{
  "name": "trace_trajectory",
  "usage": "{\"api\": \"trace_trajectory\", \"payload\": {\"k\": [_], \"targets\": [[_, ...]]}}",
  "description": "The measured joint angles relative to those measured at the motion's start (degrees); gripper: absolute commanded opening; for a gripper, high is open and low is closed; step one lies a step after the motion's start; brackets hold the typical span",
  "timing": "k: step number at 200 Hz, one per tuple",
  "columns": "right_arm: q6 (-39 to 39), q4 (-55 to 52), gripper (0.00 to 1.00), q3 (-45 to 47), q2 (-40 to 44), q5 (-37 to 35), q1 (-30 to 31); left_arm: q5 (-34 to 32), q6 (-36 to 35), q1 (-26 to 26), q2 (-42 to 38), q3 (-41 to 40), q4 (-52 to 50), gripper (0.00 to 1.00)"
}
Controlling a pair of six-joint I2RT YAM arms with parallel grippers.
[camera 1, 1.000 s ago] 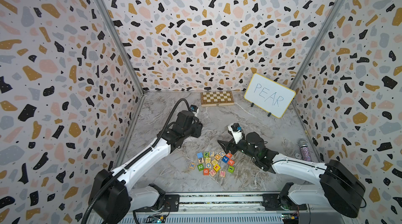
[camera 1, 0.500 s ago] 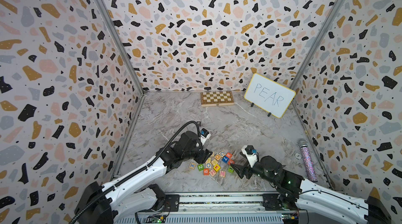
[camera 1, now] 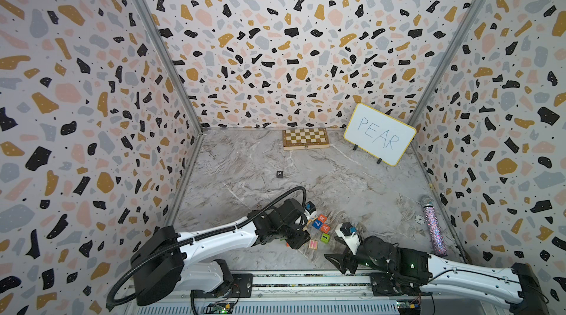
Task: Spell the uppercase word “pear” with letter blocks
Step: Pick up the letter block from the center of the board.
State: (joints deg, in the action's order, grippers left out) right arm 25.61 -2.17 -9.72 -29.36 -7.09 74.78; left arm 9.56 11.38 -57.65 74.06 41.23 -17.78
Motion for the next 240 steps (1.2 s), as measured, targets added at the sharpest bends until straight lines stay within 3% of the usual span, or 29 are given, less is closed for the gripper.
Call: {"api": "trace_trajectory", "payload": {"k": [62,83,240], "targets": [[0.1,0.0,0.8,0.0,0.0,-2.7,1.0,0.6,-0.3,-0.8,5.4,0.7,0.3,0.52],[0.1,0.0,0.8,0.0,0.2,-3.0,1.1,0.5,-0.3,-1.1,6.6,0.7,0.3,0.46],[0.1,0.0,0.8,0.2,1.2,-3.3,1.7,-4.1,0.8,-2.8,12.6,4.3,-0.2,0.37]]}}
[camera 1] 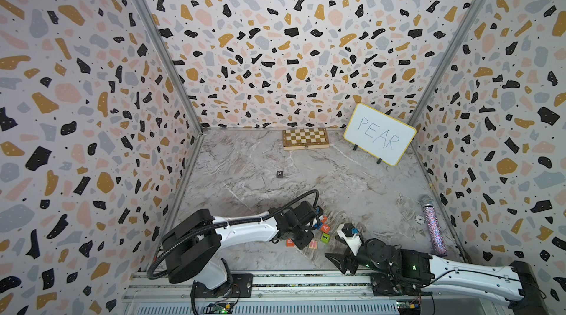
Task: Spell the uppercase word “pear” with letter blocks
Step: Pick up the letter block from the center of the board.
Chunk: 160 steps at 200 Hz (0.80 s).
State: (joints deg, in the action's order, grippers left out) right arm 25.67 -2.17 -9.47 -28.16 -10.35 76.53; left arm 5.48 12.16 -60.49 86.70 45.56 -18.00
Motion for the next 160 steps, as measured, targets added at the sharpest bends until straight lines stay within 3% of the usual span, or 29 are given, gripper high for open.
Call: {"api": "trace_trajectory", "payload": {"k": [70,105,160], "targets": [[0.0,0.0,0.8,0.0,0.0,0.0,0.1,-0.3,2.5,-2.3,-0.4,0.2,-1.5,0.37],[0.0,0.0,0.8,0.0,0.0,0.0,0.3,-2.9,3.7,-2.3,-2.5,0.1,-1.9,0.42],[0.0,0.0,0.8,0.0,0.0,0.0,0.4,-6.6,4.6,-2.3,-3.3,0.1,-1.9,0.41]]}}
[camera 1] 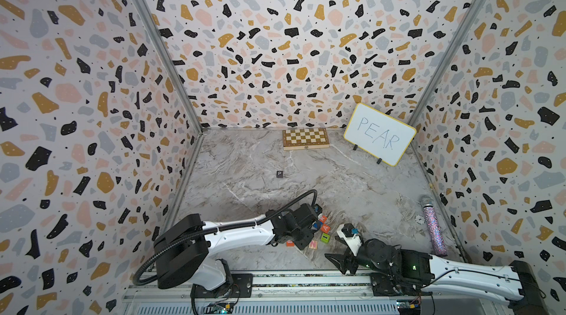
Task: Spell the uppercase word “pear” with letter blocks
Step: Pick up the letter block from the center of the board.
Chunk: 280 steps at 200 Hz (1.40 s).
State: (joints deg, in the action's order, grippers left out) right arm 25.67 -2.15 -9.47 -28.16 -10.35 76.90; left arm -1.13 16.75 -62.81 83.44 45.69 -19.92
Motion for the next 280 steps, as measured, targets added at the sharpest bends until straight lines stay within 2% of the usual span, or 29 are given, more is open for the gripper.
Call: {"api": "trace_trajectory", "payload": {"k": [70,127,168,204,280], "targets": [[0.0,0.0,0.8,0.0,0.1,-0.3,0.4,0.0,0.7,0.0,4.6,0.0,0.3,0.38],[0.0,0.0,0.8,0.0,0.1,-0.9,0.7,0.9,1.6,0.0,5.3,0.0,0.4,0.29],[0.0,0.0,0.8,0.0,0.2,-0.9,0.7,0.8,1.9,0.0,5.8,0.5,0.4,0.28],[0.0,0.0,0.8,0.0,0.2,-1.1,0.7,0.7,2.0,0.0,7.3,1.9,0.5,0.29],[0.0,0.0,0.8,0.0,0.2,-1.3,1.0,0.6,2.0,0.0,8.1,2.0,0.5,0.4]]}}
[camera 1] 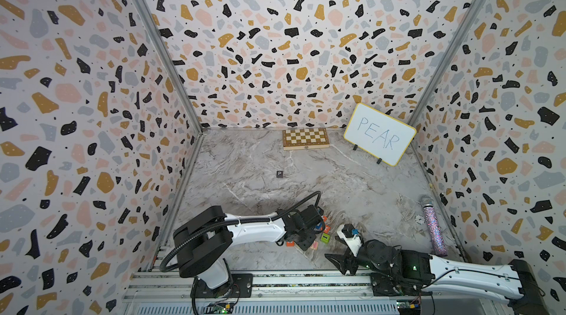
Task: Spell the uppercase word “pear” with letter blocks
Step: Pick up the letter block from the center of the board.
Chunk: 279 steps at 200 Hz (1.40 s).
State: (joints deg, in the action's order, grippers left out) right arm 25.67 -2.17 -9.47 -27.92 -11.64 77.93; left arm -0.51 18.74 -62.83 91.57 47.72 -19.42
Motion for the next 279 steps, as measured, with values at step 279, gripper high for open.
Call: {"api": "trace_trajectory", "payload": {"k": [279], "targets": [[0.0,0.0,0.81,0.0,0.3,-1.2,0.6,1.5,-0.2,0.0,2.4,2.0,0.0,0.24]]}}
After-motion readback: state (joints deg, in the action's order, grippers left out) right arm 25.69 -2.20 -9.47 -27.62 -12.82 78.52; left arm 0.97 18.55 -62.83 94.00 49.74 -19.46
